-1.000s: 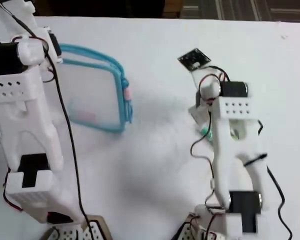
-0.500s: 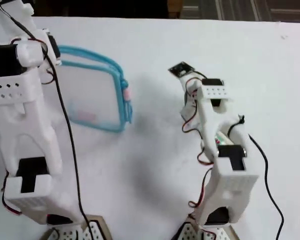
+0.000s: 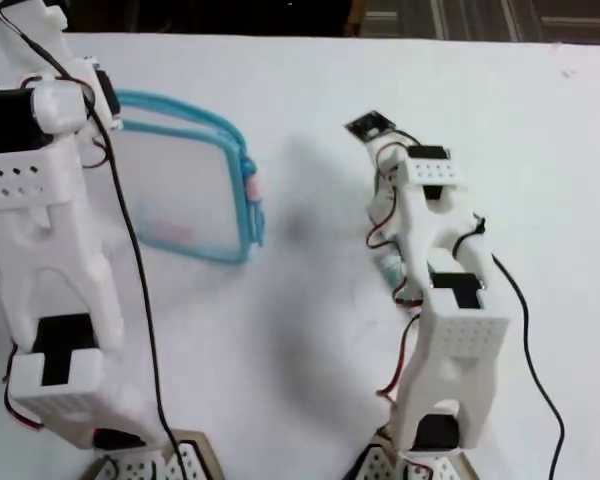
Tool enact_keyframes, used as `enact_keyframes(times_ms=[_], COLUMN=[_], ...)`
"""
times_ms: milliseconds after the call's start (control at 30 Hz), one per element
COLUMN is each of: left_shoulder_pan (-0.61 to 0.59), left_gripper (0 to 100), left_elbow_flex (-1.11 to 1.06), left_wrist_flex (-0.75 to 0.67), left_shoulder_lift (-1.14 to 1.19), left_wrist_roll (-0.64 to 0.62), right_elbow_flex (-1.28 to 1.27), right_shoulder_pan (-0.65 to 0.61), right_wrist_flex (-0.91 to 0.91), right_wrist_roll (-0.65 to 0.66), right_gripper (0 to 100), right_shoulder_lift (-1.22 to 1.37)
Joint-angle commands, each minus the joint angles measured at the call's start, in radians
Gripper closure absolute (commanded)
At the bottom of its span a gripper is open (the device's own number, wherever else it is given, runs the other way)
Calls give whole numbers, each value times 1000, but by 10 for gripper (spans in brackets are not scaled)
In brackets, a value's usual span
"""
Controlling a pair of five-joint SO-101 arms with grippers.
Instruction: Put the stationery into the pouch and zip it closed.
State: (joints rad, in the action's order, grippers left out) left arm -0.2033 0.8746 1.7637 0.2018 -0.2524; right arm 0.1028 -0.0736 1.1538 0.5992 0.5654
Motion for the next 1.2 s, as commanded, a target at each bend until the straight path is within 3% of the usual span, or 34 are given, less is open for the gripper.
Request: enact_keyframes(times_ms=[0,500,900,1167], left_shoulder_pan=[-2,-2,-2,-2], left_gripper=[977,977,977,977], left_elbow_flex=[-31,-31,-31,-31], left_wrist_flex=[0,0,0,0], left_shoulder_lift=[2,2,-4,-4], left_wrist_roll=[6,5,5,5], right_elbow_flex=[34,61,61,63], right_shoulder_pan=[-12,-25,-119,-265], right_wrist_flex=[15,4,-159,-441], right_wrist_roll=[3,-9,-339,-578], right_gripper=[984,981,981,981], right_shoulder_lift=[-41,-380,-613,-920])
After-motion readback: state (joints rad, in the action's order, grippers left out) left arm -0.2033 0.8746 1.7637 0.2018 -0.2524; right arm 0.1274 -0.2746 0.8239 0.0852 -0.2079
